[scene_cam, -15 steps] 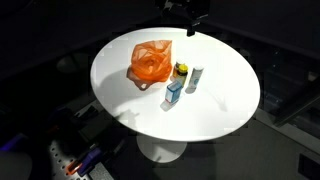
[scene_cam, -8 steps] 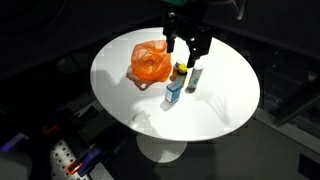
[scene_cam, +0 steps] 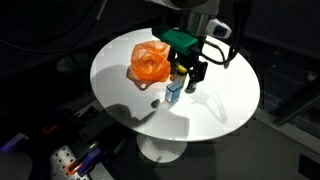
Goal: Put the blue box in the plastic
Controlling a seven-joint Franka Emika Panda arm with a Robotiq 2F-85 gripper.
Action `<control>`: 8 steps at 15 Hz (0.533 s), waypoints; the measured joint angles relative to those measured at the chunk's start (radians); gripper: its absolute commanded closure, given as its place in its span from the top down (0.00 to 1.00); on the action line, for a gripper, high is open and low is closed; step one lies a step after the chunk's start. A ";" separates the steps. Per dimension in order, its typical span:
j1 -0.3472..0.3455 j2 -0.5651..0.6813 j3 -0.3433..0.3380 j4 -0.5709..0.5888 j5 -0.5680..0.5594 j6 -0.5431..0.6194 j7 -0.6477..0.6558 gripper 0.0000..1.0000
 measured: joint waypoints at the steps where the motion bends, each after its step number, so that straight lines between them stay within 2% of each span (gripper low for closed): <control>1: 0.000 0.027 0.003 0.012 0.000 0.010 -0.007 1.00; 8: 0.000 0.122 0.028 0.070 0.000 0.016 -0.029 1.00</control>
